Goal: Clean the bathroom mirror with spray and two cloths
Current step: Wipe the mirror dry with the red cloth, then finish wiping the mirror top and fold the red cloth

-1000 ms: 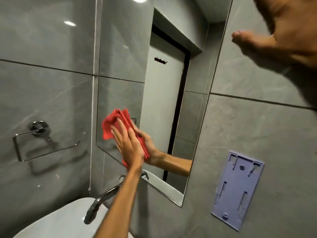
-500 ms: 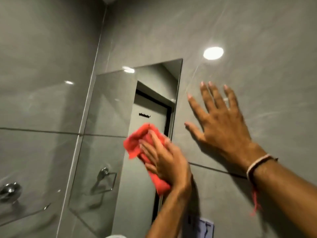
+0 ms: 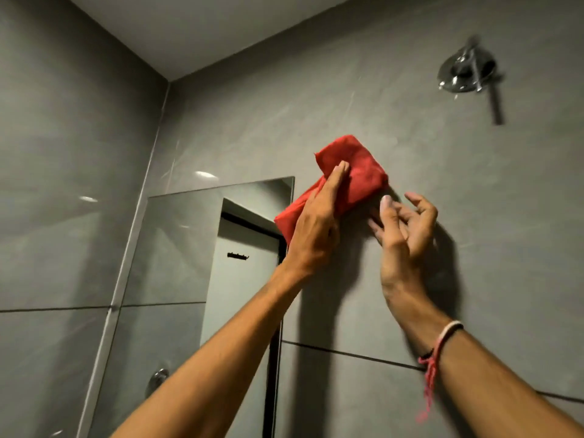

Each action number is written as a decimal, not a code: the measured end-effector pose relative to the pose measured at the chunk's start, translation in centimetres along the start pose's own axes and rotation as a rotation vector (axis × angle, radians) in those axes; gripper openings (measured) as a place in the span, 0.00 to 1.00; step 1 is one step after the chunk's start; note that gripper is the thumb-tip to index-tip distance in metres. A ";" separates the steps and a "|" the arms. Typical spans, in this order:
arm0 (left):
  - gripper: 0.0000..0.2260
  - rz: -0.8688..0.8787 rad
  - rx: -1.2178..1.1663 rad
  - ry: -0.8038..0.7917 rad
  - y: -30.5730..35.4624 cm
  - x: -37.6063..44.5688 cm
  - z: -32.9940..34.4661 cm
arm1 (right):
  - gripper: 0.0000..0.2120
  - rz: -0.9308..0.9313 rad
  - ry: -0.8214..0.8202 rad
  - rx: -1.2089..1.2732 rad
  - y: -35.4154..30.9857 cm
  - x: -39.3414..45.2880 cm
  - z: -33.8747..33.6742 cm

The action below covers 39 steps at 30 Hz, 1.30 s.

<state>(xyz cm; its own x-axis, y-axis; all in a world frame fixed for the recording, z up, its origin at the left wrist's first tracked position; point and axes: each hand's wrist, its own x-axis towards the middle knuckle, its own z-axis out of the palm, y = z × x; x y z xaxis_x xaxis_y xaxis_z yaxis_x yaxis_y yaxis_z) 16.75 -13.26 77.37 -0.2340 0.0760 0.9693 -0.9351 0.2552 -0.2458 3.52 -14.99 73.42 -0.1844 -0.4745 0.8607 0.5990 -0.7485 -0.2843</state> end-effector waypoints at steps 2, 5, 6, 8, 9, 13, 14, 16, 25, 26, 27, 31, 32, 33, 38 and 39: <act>0.26 0.127 -0.042 -0.007 1.5 -0.8 -0.3 | 0.37 0.149 -0.047 0.011 -1.8 1.2 -1.2; 0.24 0.325 -0.112 -0.077 4.3 -1.4 -1.6 | 0.34 0.356 -0.309 0.088 -4.2 2.4 -4.2; 0.24 0.371 -0.122 -0.097 5.4 -1.5 -1.9 | 0.28 0.391 -0.388 0.096 -4.9 2.2 -5.3; 0.24 0.405 -0.095 -0.101 6.9 -1.3 -2.7 | 0.17 0.397 -0.424 0.110 -5.8 1.8 -6.6; 0.27 0.398 -0.065 -0.082 7.4 -1.2 -3.4 | 0.13 0.388 -0.391 0.104 -6.3 1.5 -7.1; 0.44 0.141 -0.070 0.068 9.0 -2.4 -5.8 | 0.07 0.385 -0.232 0.182 -8.2 -0.3 -8.4; 0.43 -0.027 -0.176 0.097 9.7 -2.9 -6.2 | 0.07 0.383 -0.203 0.218 -8.5 -0.6 -8.7; 0.37 -0.478 -0.568 0.072 11.3 -4.2 -6.7 | 0.09 0.376 -0.150 0.265 -9.1 -1.5 -9.8; 0.09 -1.119 -1.503 -0.359 16.5 -10.5 -4.7 | 0.10 0.473 -0.067 0.113 -10.0 -5.9 -15.2; 0.10 -1.119 -1.450 -0.325 17.0 -10.9 -4.2 | 0.10 0.499 -0.046 0.057 -10.2 -6.4 -16.2; 0.13 -1.113 -1.400 -0.302 17.4 -11.2 -3.8 | 0.12 0.519 -0.019 -0.011 -10.4 -6.7 -17.1; 0.09 -1.062 -1.125 -0.297 20.4 -14.9 -2.0 | 0.25 0.553 -0.006 -0.296 -11.1 -10.1 -22.7; 0.07 -1.051 -1.047 -0.300 21.1 -15.7 -1.4 | 0.25 0.555 -0.035 -0.371 -11.1 -10.9 -23.9; 0.06 -1.090 -0.958 -0.333 22.9 -18.3 -0.7 | 0.26 0.603 -0.039 -0.454 -10.6 -13.5 -26.1; 0.09 -1.241 -0.794 -0.606 27.7 -28.2 1.5 | 0.13 0.794 0.016 -0.653 -8.2 -22.7 -33.0; 0.07 -1.311 -0.813 -0.690 28.8 -31.0 1.8 | 0.10 0.863 0.024 -0.655 -7.7 -24.8 -34.8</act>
<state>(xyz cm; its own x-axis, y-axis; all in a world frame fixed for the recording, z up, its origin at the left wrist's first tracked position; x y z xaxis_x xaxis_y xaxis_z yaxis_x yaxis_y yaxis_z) -3.37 -9.98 40.29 0.2633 -0.9230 0.2806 -0.2624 0.2113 0.9415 -23.63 -13.59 39.52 0.0808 -0.9634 0.2556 0.0029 -0.2563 -0.9666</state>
